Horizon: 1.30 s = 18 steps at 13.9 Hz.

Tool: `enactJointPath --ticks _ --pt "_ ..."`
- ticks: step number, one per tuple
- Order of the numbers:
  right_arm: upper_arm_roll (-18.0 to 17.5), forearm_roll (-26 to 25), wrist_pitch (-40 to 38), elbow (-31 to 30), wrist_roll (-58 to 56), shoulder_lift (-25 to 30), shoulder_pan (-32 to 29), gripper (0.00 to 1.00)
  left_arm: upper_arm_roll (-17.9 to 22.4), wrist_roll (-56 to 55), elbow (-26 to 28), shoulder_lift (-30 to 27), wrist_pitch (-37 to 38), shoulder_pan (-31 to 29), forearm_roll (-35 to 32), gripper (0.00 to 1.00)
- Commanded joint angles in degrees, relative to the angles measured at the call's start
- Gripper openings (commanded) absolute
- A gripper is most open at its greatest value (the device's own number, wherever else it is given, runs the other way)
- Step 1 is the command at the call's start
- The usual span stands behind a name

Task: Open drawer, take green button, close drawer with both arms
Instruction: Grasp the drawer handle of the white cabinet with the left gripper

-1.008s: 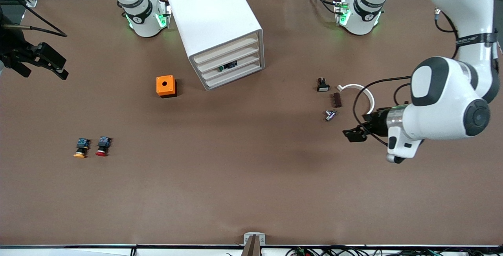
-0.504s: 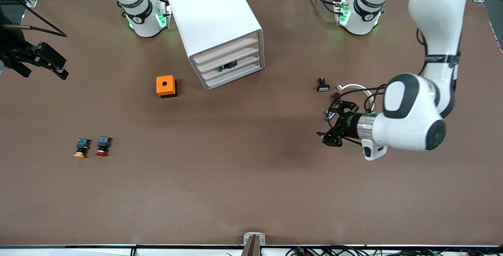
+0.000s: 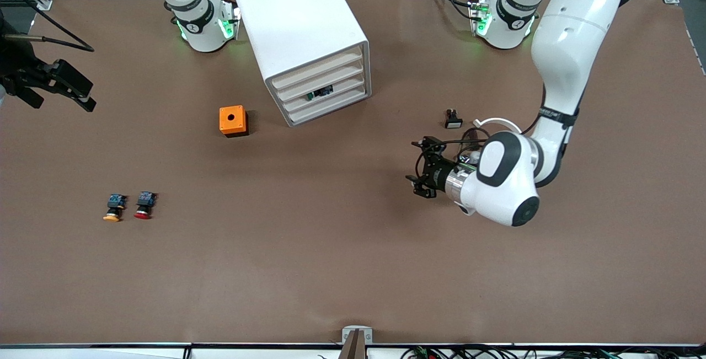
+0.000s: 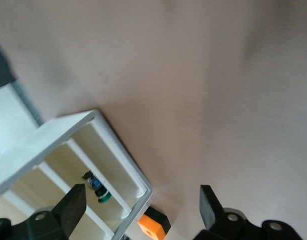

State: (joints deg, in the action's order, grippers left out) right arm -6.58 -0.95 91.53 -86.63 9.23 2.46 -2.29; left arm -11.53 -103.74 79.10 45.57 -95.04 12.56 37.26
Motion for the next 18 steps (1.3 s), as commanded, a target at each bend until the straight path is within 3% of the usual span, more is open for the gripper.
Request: enactJointPath --ticks 1,7,12,14,18 --pt "0.0 0.2 -0.4 0.3 -0.7 0.2 -0.2 1.0 -3.0 -5.9 -1.8 4.5 3.7 -0.3 2.9 1.0" --pt "0.0 0.2 -0.4 0.3 -0.7 0.2 -0.3 1.0 -9.8 -14.0 -1.3 11.2 4.0 -0.2 7.4 1.0" --pt "0.1 0.3 -0.4 0.3 -0.7 0.2 -0.3 1.0 -11.9 -23.8 -1.1 14.4 4.4 1.6 9.2 1.0" --pt "0.1 0.2 -0.4 0.3 -0.7 0.2 -0.3 1.0 -11.9 -23.8 -1.1 15.0 5.0 3.1 9.6 0.65" --pt "0.1 0.2 -0.4 0.3 -0.7 0.2 -0.2 1.0 -11.8 -23.8 0.5 15.1 5.6 5.9 10.6 0.63"
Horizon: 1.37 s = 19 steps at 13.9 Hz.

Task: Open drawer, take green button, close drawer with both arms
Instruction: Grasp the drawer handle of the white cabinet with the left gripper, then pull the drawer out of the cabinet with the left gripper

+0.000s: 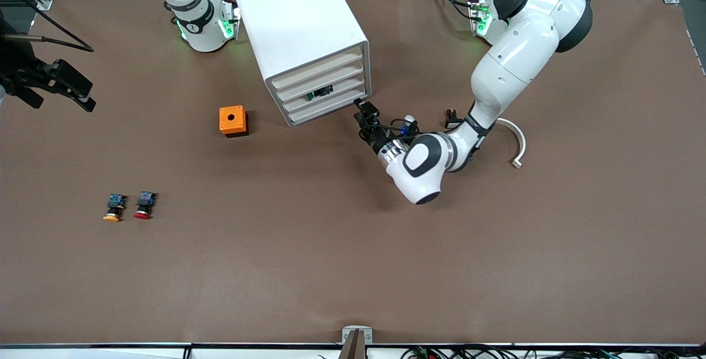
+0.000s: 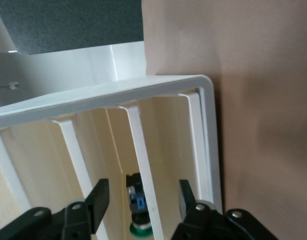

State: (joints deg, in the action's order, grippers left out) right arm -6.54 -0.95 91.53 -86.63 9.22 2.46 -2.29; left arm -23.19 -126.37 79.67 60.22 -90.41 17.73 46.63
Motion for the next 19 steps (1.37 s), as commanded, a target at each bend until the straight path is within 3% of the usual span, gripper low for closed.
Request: enactJointPath --ticks 1,10,15,19 --pt "0.0 0.2 -0.4 0.3 -0.7 0.2 -0.2 1.0 -0.1 -1.1 0.3 0.4 0.9 1.3 1.3 0.63" --pt "-0.1 0.2 -0.4 0.3 -0.7 0.2 -0.2 1.0 -0.1 -1.1 3.7 0.2 1.9 4.9 1.2 0.61" --pt "0.0 0.3 -0.4 0.3 -0.7 0.2 -0.2 1.0 -0.1 -0.8 3.6 0.2 1.9 6.6 1.3 0.45" --pt "0.0 0.3 -0.4 0.3 -0.7 0.2 -0.2 1.0 -0.1 -0.5 3.5 0.2 2.0 7.3 1.3 0.24"
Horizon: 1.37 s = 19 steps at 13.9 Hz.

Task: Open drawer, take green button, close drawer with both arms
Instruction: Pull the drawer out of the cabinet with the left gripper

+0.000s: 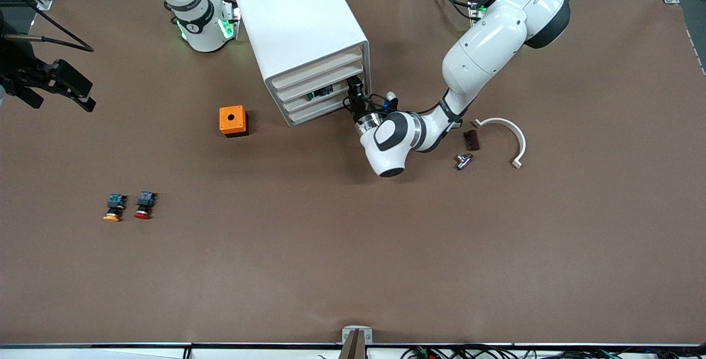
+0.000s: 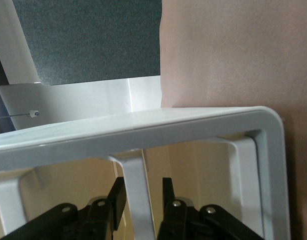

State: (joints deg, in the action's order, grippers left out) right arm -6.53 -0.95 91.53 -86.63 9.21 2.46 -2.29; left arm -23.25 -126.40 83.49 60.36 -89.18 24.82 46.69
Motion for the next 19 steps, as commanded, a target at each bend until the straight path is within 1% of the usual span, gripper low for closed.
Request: enactJointPath --ticks 1,4,8,10,12,15,19 --pt "-0.1 0.2 -0.4 0.3 -0.7 0.2 -0.2 1.0 0.0 -0.4 -0.3 0.0 0.8 0.2 1.2 0.17" --pt "0.0 0.2 -0.4 0.2 -0.7 0.2 -0.2 1.0 0.0 -0.3 -0.3 0.0 0.8 0.2 1.2 0.09" --pt "0.0 0.3 -0.4 0.2 -0.5 0.2 0.0 1.0 0.0 0.3 -0.4 0.0 0.8 -0.1 1.4 0.1" --pt "-0.1 0.2 -0.3 0.3 0.0 0.2 0.2 1.0 0.3 1.0 -0.5 0.0 0.7 -0.5 2.5 0.11" --pt "-0.1 0.2 -0.3 0.2 0.0 -0.4 0.3 1.0 0.4 1.2 -0.6 0.0 0.5 -2.0 2.9 0.13" --pt "-0.2 0.5 -0.1 0.0 -0.1 -1.2 0.9 1.0 2.2 1.3 -1.0 0.0 0.2 -4.1 4.2 0.13" --pt "-0.2 1.0 0.4 -1.9 -0.2 -1.9 2.3 1.0 2.6 1.4 -1.1 0.0 -1.3 -9.2 4.6 0.14"
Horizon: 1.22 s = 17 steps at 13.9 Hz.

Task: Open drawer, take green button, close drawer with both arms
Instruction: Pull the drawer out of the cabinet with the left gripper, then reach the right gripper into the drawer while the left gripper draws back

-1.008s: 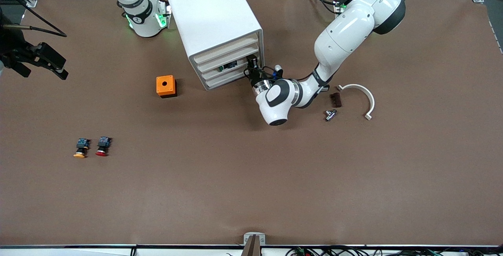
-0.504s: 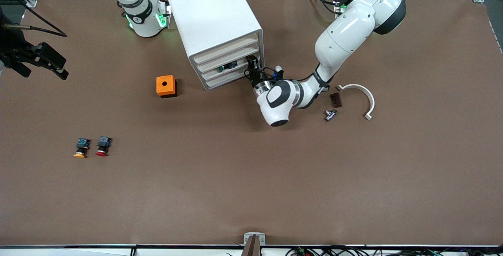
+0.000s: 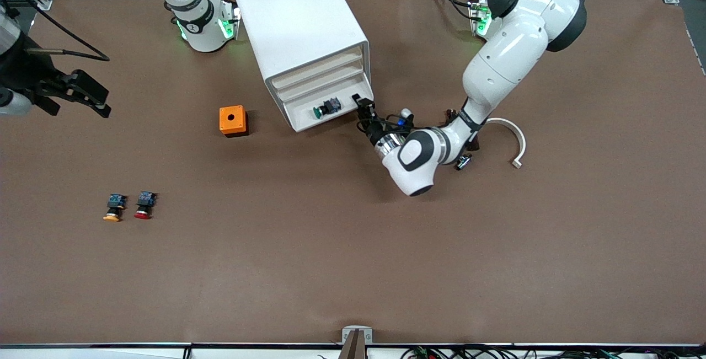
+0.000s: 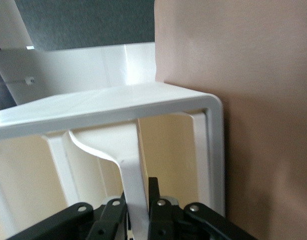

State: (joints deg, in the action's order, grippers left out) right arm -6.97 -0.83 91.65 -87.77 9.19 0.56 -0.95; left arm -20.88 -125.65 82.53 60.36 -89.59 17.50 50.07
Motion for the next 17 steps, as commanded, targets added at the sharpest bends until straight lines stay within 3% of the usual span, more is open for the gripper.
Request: enactJointPath --ticks 1,4,6,7,8,9,11,17 --pt "0.2 1.5 0.3 -0.8 0.2 -0.5 1.3 1.0 0.2 0.7 -0.2 0.0 -0.9 -2.5 1.3 0.15" --pt "0.2 1.9 2.6 -2.6 1.6 -0.6 1.9 1.0 0.2 0.7 -0.5 0.0 -1.0 -3.3 1.0 0.15" --pt "0.2 1.9 2.7 -2.7 10.0 -1.3 4.2 1.0 0.2 0.8 -0.5 0.0 -1.0 -3.2 0.6 0.19" --pt "0.2 1.9 2.7 -2.7 15.1 -1.5 5.5 1.0 0.2 1.2 -0.6 0.0 -1.0 -3.2 0.5 0.29" --pt "0.3 1.7 2.7 -2.6 21.0 -2.2 7.0 1.0 0.2 1.5 -0.6 0.0 -1.0 -3.2 0.4 0.58" --pt "0.3 1.7 2.7 -2.6 26.1 -2.6 8.4 1.0 0.3 1.6 -0.6 -0.1 -1.0 -3.2 0.4 0.77" --pt "0.3 1.7 2.9 -2.6 33.1 -3.4 10.6 1.0 0.3 1.9 -1.4 -0.2 -1.0 -3.2 0.1 1.0" --pt "0.2 1.9 6.1 -4.0 57.7 -6.0 18.9 1.0 2.1 13.3 -5.6 -1.6 -1.0 -5.9 0.0 1.0"
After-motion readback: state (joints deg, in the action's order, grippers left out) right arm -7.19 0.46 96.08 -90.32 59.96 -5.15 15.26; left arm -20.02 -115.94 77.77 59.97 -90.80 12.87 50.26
